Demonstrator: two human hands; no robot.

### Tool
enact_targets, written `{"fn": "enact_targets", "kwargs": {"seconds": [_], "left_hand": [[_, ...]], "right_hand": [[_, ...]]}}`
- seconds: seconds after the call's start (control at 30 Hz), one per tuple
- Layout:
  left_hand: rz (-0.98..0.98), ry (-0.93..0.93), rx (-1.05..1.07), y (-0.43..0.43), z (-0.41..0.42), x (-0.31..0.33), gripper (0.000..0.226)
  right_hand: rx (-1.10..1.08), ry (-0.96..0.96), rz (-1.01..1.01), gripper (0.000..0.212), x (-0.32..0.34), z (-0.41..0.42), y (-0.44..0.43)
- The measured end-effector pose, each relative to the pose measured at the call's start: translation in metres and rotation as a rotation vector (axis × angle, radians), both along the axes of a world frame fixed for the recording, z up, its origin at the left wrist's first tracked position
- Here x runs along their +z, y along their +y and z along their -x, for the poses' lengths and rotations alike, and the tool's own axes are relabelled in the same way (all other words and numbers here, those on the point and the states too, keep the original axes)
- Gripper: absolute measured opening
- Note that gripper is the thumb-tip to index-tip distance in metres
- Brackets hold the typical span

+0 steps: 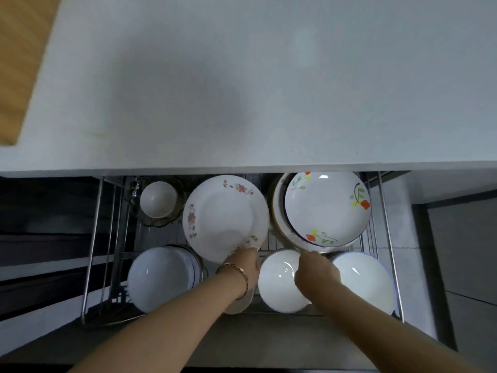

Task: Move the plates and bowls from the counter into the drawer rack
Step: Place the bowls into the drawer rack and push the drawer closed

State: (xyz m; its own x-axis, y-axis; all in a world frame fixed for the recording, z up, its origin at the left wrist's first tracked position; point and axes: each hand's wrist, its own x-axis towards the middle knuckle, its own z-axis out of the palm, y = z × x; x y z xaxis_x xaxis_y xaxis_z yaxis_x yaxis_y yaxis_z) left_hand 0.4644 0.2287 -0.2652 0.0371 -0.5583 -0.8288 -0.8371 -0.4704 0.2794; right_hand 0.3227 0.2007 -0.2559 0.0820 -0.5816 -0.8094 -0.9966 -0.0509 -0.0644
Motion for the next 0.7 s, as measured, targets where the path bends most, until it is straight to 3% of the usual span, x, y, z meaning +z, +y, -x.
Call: {"fn": "enact_targets", "kwargs": {"seconds": [0.2, 0.4, 0.57, 0.7], "left_hand": [[0.169, -0.007, 0.242, -0.026, -0.045, 0.071, 0.030], [0.467, 0.008, 0.451, -0.088, -0.121, 0.157, 0.022], [0.616, -0.034, 0.640, -0.154, -0.202, 0.197, 0.020], [0.647, -0.015, 0.730, -0.206, -0.259, 0.196, 0.019]], "right_hand": [[0.088, -0.145, -0.008, 0.031, 0.069, -0.031, -0.045], [0.089, -0.361, 0.142, 0.034, 0.158, -0.103, -0.126], [-0.184, -0.561, 0.185, 0.031, 0.196, -0.181, -0.213], [-0.598, -0.735, 0.135, 0.025, 0.206, -0.243, -0.277]]}}
